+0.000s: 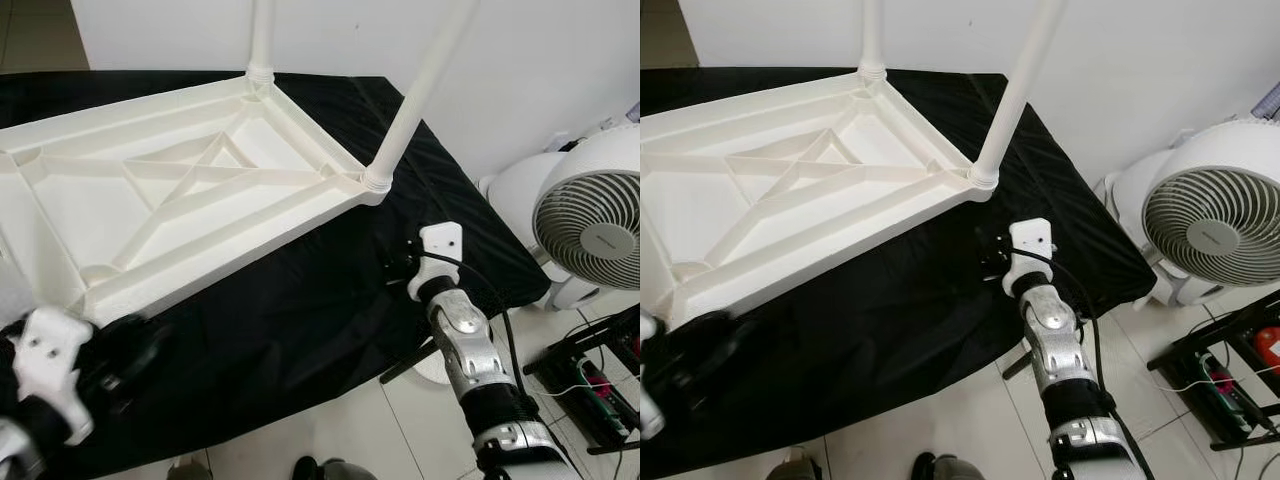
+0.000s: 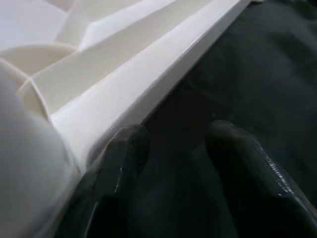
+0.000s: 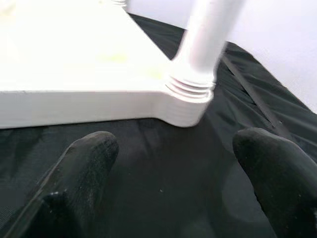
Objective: Building children table
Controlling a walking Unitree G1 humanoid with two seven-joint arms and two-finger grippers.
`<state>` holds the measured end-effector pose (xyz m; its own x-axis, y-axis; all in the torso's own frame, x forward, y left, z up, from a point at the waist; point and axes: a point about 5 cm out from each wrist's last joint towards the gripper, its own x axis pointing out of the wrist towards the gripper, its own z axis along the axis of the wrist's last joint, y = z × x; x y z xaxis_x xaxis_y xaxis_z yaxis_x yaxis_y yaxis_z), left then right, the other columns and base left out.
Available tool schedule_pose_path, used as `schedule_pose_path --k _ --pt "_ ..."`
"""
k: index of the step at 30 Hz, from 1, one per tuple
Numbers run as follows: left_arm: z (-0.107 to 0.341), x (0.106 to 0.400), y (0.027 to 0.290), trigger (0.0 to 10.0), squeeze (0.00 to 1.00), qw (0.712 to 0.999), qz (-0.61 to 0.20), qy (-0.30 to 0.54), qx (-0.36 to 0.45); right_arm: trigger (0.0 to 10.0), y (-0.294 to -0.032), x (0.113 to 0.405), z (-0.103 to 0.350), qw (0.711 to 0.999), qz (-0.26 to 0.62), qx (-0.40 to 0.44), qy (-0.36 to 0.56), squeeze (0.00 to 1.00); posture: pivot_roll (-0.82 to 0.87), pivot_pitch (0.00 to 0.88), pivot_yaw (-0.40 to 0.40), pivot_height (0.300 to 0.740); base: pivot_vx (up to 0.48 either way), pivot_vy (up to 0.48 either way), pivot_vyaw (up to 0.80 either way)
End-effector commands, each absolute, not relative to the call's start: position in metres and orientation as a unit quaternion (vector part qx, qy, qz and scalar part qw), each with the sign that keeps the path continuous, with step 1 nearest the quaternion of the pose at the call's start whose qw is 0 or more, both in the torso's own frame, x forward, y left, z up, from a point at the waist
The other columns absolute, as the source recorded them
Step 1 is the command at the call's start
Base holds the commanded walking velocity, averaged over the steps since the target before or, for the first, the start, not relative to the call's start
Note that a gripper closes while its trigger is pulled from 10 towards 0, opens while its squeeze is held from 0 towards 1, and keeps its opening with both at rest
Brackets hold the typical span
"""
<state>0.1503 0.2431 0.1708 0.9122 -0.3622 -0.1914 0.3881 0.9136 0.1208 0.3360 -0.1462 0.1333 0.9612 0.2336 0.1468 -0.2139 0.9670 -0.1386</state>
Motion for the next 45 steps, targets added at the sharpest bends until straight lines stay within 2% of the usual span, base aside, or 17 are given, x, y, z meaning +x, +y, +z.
schedule_pose_path --k 1,15,17,19,21,24,25,29,31,36,39,45 --pt "0.174 0.143 0.247 10.0 0.0 0.976 -0.18 0.087 0.088 10.0 -0.149 0.336 0.128 0.989 0.112 -0.066 -0.072 0.0 0.33 0.126 -0.209 0.74 0.0 0.0 0.0" --pt "0.188 0.109 0.293 10.0 0.0 0.981 -0.086 0.123 0.119 10.0 -0.133 0.342 0.125 0.987 0.132 -0.051 -0.072 0.0 0.39 0.136 -0.215 0.74 0.0 0.0 0.0" --pt "0.188 0.109 0.293 10.0 0.0 0.981 -0.086 0.123 0.119 10.0 -0.133 0.342 0.125 0.987 0.132 -0.051 -0.072 0.0 0.39 0.136 -0.215 0.74 0.0 0.0 0.0" --pt "0.189 0.104 0.301 10.0 0.0 0.981 -0.073 0.13 0.127 10.0 -0.132 0.342 0.124 0.987 0.133 -0.049 -0.072 0.0 0.4 0.139 -0.215 0.74 0.0 0.0 0.0" --pt "0.195 0.097 0.322 10.0 0.0 0.98 -0.041 0.136 0.138 10.0 -0.131 0.342 0.123 0.987 0.135 -0.048 -0.073 0.0 0.39 0.141 -0.211 0.74 0.0 0.0 0.0" --pt "0.198 0.095 0.33 10.0 0.0 0.981 -0.029 0.135 0.139 10.0 -0.131 0.342 0.122 0.987 0.135 -0.048 -0.073 0.0 0.39 0.142 -0.211 0.74 0.0 0.0 0.0" --pt "0.202 0.095 0.351 10.0 0.0 0.983 0.006 0.124 0.136 10.0 -0.132 0.341 0.121 0.987 0.133 -0.047 -0.075 0.0 0.38 0.142 -0.201 0.74 0.0 0.0 0.0" --pt "0.203 0.096 0.358 10.0 0.0 0.984 0.019 0.118 0.135 10.0 -0.132 0.341 0.121 0.987 0.132 -0.046 -0.075 0.0 0.38 0.142 -0.201 0.74 0.0 0.0 0.0" --pt "0.209 0.105 0.375 10.0 0.0 0.985 0.053 0.095 0.138 10.0 -0.132 0.339 0.12 0.987 0.134 -0.043 -0.078 0.0 0.36 0.145 -0.187 0.74 0.0 0.0 0.0" --pt "0.223 0.133 0.381 10.0 0.0 0.988 0.072 0.032 0.134 10.0 -0.135 0.334 0.116 0.988 0.127 -0.042 -0.073 0.0 0.33 0.147 -0.176 0.74 0.0 0.0 0.0" --pt "0.224 0.165 0.362 10.0 0.0 0.992 0.037 -0.008 0.121 10.0 -0.144 0.332 0.114 0.993 0.093 -0.04 -0.067 0.0 0.3 0.148 -0.161 0.74 0.0 0.0 0.0" --pt "0.224 0.189 0.341 10.0 0.0 0.993 0.009 -0.039 0.108 10.0 -0.148 0.333 0.111 0.996 0.059 -0.036 -0.054 0.0 0.28 0.15 -0.151 0.74 0.0 0.0 0.0"
